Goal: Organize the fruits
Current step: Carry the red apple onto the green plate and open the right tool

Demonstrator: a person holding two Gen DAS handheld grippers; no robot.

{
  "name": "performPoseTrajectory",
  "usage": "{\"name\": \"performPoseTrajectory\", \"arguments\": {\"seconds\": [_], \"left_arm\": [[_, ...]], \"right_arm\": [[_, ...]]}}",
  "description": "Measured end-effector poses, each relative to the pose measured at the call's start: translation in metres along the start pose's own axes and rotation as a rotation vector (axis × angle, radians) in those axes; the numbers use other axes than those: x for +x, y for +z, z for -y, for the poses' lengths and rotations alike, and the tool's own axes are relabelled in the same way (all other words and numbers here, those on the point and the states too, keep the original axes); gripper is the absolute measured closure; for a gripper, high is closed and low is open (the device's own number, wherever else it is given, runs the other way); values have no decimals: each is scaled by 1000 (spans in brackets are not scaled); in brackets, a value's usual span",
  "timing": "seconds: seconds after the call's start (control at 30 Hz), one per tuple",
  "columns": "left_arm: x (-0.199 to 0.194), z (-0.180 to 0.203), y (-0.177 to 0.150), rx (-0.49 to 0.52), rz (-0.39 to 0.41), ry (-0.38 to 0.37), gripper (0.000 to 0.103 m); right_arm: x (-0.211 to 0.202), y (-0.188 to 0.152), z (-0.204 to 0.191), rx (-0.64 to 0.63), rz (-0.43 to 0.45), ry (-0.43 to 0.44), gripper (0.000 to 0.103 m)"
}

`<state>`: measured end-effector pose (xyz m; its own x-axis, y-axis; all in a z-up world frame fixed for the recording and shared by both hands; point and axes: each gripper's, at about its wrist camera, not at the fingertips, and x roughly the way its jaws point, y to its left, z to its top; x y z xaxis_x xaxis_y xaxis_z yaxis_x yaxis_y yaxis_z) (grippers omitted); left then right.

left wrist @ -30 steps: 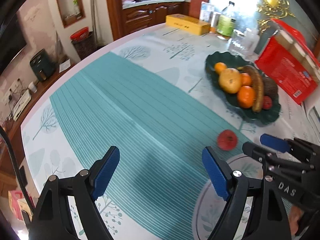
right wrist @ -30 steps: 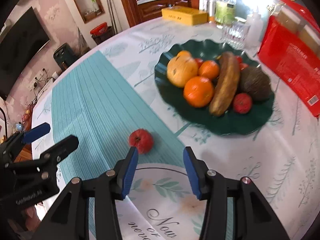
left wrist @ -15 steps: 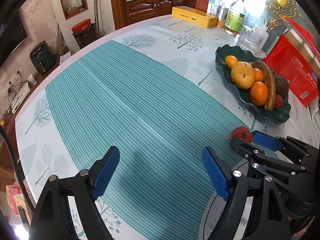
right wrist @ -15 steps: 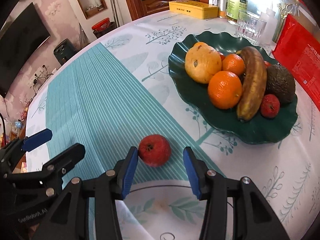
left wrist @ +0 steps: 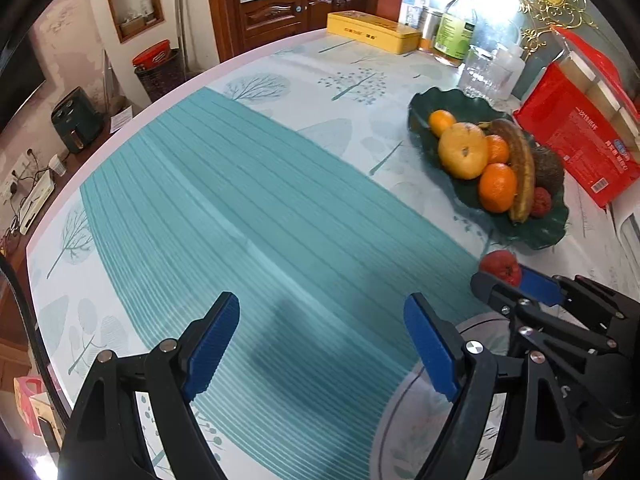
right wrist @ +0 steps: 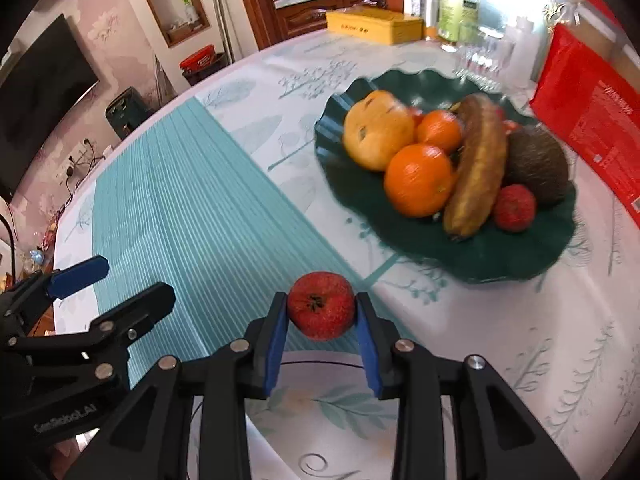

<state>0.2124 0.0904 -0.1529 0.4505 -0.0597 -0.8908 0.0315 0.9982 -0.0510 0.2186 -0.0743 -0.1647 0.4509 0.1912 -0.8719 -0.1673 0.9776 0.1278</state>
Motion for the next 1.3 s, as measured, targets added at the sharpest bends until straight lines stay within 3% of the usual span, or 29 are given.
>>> {"name": "performPoseTrajectory", "arguments": {"seconds": [0.2,0.7,1.03,1.3], "left_arm": [[-16,15,33,10,24,-35,15],[-63,30,127,-5,167,-15,1],[-38,45,171,20,110,-40,1],[16,57,166,64,-4,-71,1]], "right_arm": [[-26,25,19,30,49,-17,70],[-76,123,69,100,120,-88,70],[-38,161,82,121,50,-96,70],[15,157,84,116,-50,-79,69]]}}
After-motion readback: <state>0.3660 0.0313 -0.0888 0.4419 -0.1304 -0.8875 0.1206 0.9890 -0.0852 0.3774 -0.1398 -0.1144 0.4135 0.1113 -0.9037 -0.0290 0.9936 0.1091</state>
